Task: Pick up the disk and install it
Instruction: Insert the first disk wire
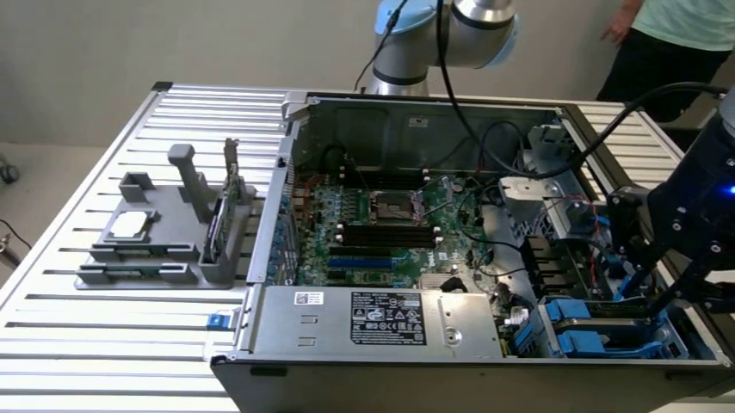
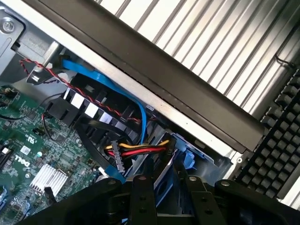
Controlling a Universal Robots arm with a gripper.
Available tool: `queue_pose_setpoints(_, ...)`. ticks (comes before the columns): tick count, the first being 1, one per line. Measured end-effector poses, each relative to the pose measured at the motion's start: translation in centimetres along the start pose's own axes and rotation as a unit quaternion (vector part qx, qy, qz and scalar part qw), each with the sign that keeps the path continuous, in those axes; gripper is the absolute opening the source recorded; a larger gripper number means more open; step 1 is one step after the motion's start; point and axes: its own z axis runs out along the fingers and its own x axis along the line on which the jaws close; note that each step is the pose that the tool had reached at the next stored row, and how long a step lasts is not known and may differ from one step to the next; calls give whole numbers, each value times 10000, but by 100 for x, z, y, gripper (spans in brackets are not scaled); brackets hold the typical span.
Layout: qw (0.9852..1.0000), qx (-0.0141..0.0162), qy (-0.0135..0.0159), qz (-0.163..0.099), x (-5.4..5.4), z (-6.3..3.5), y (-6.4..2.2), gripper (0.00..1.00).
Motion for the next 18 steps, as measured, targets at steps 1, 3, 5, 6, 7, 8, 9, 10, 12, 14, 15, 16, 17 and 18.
queue_pose_setpoints(1,10000,3,1,54,-1,-8,0,31)
queue_pose_setpoints(3,9999,5,7,154,-3,-28,1,31)
queue_pose_setpoints(5,9997,4,19,253,-4,-47,1,31)
queue_pose_setpoints(6,9995,-3,34,298,-4,-50,1,31)
queue_pose_setpoints(7,9994,-11,52,345,-4,-51,1,31)
queue_pose_setpoints(8,9992,-12,58,401,-3,-52,1,31)
queue_pose_setpoints(9,9990,-8,64,447,-4,-51,-1,31)
queue_pose_setpoints(10,9988,1,78,477,-6,-49,-1,31)
queue_pose_setpoints(12,9984,21,89,558,-5,-47,-2,31)
queue_pose_setpoints(14,9976,29,90,683,-5,-39,-3,31)
queue_pose_setpoints(15,9973,37,90,734,-5,-36,-3,31)
queue_pose_setpoints(16,9969,45,91,784,-5,-33,-3,31)
queue_pose_setpoints(17,9965,52,93,831,-5,-29,-3,31)
queue_pose_setpoints(18,9961,56,98,872,-5,-23,-4,31)
